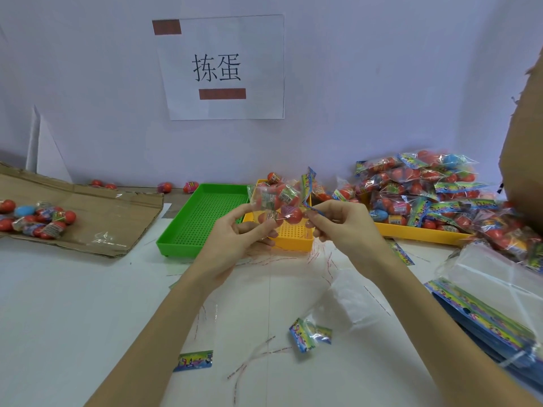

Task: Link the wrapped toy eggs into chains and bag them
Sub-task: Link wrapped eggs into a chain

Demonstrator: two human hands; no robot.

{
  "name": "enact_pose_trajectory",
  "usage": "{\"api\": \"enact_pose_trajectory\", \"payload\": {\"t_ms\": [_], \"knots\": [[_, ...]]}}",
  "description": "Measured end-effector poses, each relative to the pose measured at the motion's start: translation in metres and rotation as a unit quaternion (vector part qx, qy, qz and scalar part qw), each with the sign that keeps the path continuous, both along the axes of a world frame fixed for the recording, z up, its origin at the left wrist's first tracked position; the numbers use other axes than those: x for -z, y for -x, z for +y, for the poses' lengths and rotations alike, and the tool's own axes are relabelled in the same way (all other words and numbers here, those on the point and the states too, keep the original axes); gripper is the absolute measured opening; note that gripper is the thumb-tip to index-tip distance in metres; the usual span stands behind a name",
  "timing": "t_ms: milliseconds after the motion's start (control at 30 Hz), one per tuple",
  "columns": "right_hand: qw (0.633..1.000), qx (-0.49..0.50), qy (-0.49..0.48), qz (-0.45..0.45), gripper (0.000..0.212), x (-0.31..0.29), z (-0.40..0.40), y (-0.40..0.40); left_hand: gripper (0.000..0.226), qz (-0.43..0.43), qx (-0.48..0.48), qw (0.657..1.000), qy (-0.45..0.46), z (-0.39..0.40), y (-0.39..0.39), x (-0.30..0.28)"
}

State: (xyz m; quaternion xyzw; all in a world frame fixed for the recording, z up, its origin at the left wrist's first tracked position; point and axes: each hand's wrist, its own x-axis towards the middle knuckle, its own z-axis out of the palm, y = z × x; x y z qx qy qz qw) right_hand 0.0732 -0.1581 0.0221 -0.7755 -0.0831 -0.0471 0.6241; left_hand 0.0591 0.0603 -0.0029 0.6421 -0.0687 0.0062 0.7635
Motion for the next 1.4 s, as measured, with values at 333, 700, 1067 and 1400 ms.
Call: {"api": "enact_pose_trajectory", "payload": {"t_ms": [333,700,1067,1400], "knots": [[1.0,0.001,0.017,-0.004,0.008,0.003,-0.001,-0.004,0.067,0.005,0.023,0.999,0.026,0.005,-0.003,0.004],[0.95,-0.153,-0.112,0.247,0.088,-0.004,0.0,0.001,0.052,-0.455,-0.192,0.784,-0.376,-0.004,0.002,0.008],[0.965,-0.179,-0.116,0.15,0.026,0.005,-0.002,0.0,0.045,-0.16,-0.064,0.968,-0.181,-0.011,0.003,0.005],[0.981,-0.134,0.108,0.085,0.034,0.002,-0.004,0.001,0.032,-0.145,-0.104,0.971,-0.157,-0.006,-0.005,0.009]]}}
